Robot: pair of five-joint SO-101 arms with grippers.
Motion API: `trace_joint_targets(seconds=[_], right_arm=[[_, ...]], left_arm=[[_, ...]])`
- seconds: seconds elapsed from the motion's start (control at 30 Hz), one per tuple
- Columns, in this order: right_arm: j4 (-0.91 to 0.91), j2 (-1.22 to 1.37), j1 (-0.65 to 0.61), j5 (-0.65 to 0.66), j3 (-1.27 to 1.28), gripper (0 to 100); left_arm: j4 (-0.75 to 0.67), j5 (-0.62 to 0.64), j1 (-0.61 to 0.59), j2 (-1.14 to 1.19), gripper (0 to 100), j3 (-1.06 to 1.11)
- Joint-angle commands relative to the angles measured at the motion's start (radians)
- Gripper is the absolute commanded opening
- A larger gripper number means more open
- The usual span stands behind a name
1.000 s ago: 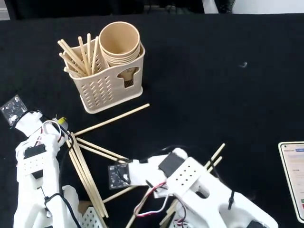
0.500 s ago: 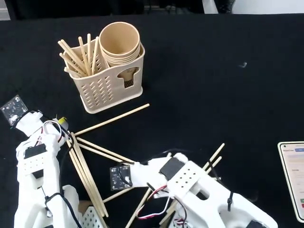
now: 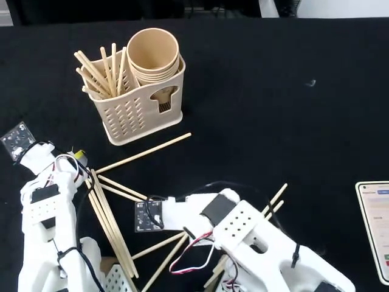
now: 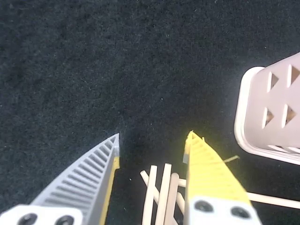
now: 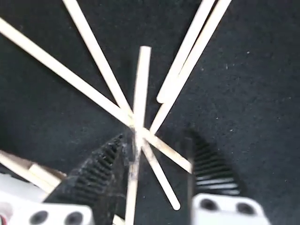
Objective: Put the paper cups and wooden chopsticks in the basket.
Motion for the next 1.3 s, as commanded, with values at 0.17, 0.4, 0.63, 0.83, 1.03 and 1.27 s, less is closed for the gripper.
trace_joint_targets(seconds=[0.17,0.4,0.63,0.83,1.03,1.27], right_arm=[[-0.186,0.205,0.023,-0.011,0.033,30.9],[-0.166,0.433,0.021,-0.011,-0.110,30.8],[-0.166,0.410,0.029,-0.018,-0.173,0.4],[-0.158,0.314,0.196,-0.009,-0.199,1.3],[-0.103,0.229,0.345,0.104,-0.200,1.1],[-0.101,0.255,0.476,0.143,-0.165,1.2]], left_arm=[[-0.015,0.002,-0.010,-0.018,23,-0.015],[-0.015,0.002,-0.010,-0.018,23,-0.015],[-0.015,0.002,-0.010,-0.018,23,-0.013],[-0.015,0.002,-0.012,-0.018,23,-0.013],[-0.015,0.002,-0.012,-0.018,23,-0.013],[-0.015,0.002,-0.012,-0.018,23,-0.015]])
